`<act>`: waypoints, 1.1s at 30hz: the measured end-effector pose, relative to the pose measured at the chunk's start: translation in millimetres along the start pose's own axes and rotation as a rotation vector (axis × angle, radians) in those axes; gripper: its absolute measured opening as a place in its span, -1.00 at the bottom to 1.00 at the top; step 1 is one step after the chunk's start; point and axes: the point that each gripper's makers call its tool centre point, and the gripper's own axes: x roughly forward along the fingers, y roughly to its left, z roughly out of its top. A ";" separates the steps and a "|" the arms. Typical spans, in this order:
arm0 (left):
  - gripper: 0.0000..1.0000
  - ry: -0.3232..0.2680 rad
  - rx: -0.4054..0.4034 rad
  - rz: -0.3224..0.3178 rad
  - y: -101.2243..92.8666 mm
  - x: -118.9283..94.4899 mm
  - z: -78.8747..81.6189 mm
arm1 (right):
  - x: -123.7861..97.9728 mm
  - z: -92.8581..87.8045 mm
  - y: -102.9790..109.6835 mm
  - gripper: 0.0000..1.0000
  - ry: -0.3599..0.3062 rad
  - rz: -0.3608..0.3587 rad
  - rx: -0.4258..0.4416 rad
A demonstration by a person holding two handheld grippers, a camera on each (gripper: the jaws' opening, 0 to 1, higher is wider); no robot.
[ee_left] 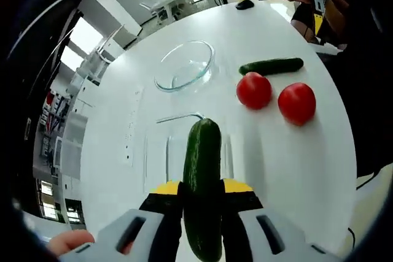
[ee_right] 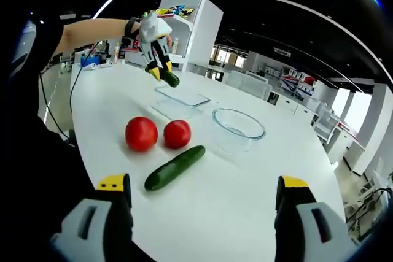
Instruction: Sort the scattered tomatoes and cucumbers on the table and place them into their respective storage containers
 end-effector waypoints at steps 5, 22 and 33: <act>-0.55 -0.045 0.020 0.021 29.2 20.8 7.6 | -2.8 -0.6 -2.8 0.90 0.003 -0.011 -0.002; -0.54 -0.058 -0.039 -0.004 56.3 96.4 -18.3 | -1.4 -13.6 -14.2 0.90 0.044 -0.035 0.030; -0.54 -0.002 -0.037 -0.038 42.1 122.5 -35.0 | 1.9 -16.7 -9.3 0.90 0.060 -0.027 0.021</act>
